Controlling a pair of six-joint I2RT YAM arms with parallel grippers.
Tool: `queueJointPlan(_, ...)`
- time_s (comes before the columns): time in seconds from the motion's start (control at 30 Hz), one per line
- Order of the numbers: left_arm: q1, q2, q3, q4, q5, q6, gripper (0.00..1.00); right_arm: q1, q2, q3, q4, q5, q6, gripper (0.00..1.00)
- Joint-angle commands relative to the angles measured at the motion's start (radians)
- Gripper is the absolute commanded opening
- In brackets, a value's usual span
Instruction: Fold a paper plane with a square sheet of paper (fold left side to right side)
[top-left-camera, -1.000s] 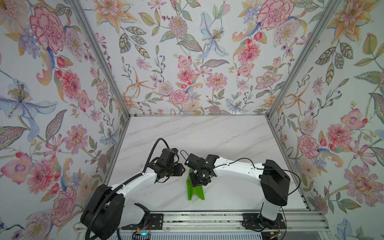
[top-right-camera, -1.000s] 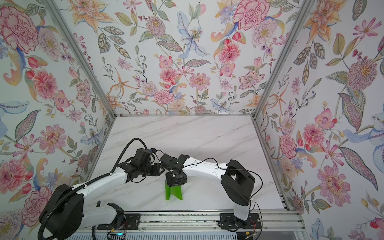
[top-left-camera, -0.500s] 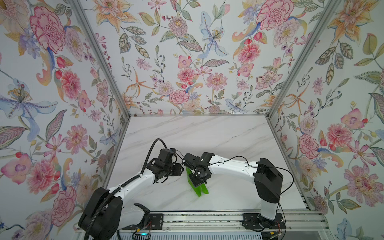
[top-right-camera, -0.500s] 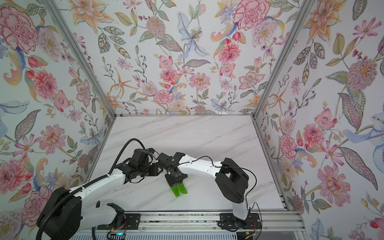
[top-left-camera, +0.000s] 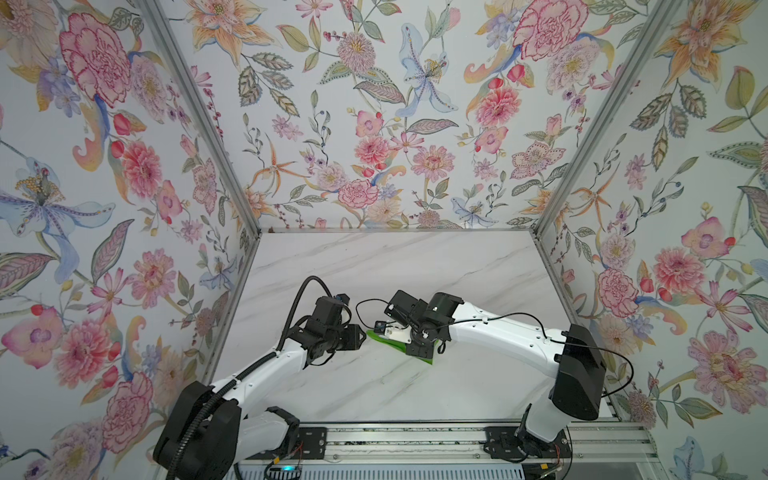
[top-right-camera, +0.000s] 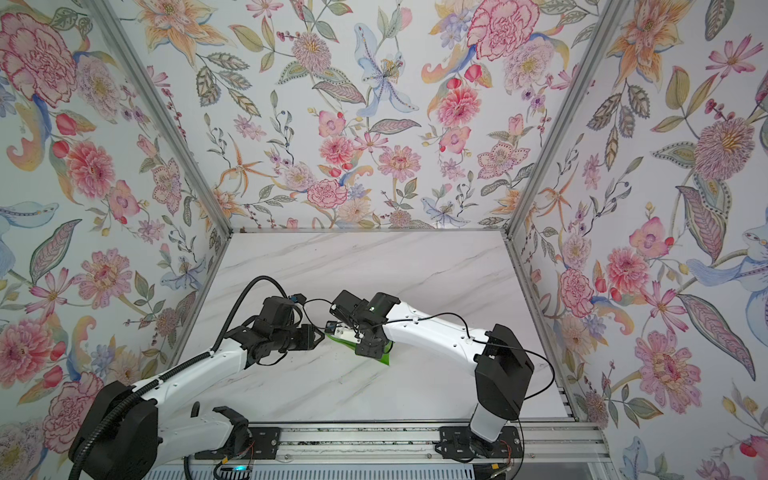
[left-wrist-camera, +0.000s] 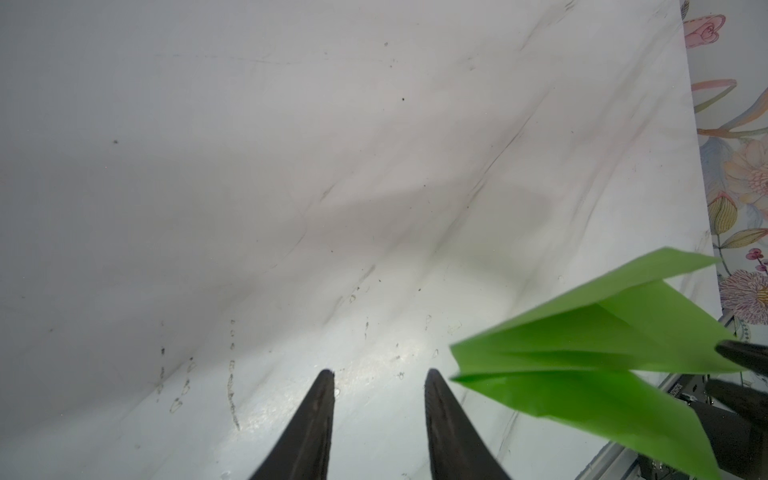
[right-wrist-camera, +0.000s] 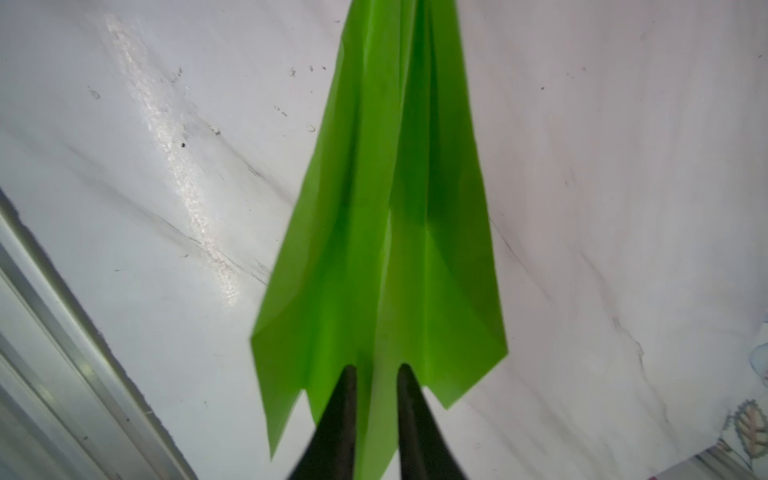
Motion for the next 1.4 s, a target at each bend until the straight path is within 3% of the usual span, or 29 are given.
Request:
queueJointPlan(0.0, 0.011, -0.019, -0.011, 0.007, -0.008, 0.01, 0.39, -0.057, -0.031, -0.016, -0.015, -0.032, -0.035, 0.47)
queueJointPlan(0.1, 0.013, -0.008, -0.011, 0.013, -0.004, 0.016, 0.39, -0.059, -0.077, -0.064, 0.084, 0.002, 0.136, 0.53)
queueJointPlan(0.27, 0.011, 0.037, -0.001, 0.058, 0.041, 0.022, 0.4, -0.063, -0.118, -0.133, 0.207, 0.01, 0.672, 0.53)
queueJointPlan(0.43, 0.011, 0.155, 0.061, 0.104, 0.091, 0.052, 0.4, -0.073, -0.116, -0.22, 0.283, -0.12, 1.218, 0.5)
queueJointPlan(0.53, 0.01, 0.258, 0.127, 0.11, 0.131, 0.079, 0.4, -0.051, -0.146, -0.318, 0.447, -0.203, 1.407, 0.52)
queueJointPlan(0.73, 0.007, 0.427, 0.229, 0.102, 0.195, 0.101, 0.36, -0.05, -0.21, -0.453, 0.585, -0.177, 1.643, 0.67)
queueJointPlan(0.97, -0.026, 0.446, 0.195, 0.114, 0.252, 0.105, 0.3, -0.1, -0.23, -0.542, 0.595, -0.161, 1.847, 0.68)
queueJointPlan(1.17, -0.072, 0.391, 0.112, 0.153, 0.285, 0.076, 0.28, -0.166, -0.251, -0.56, 0.581, -0.143, 1.89, 0.62)
queueJointPlan(1.37, -0.124, 0.324, 0.01, 0.271, 0.342, -0.023, 0.28, -0.21, -0.242, -0.566, 0.566, -0.159, 1.846, 0.55)
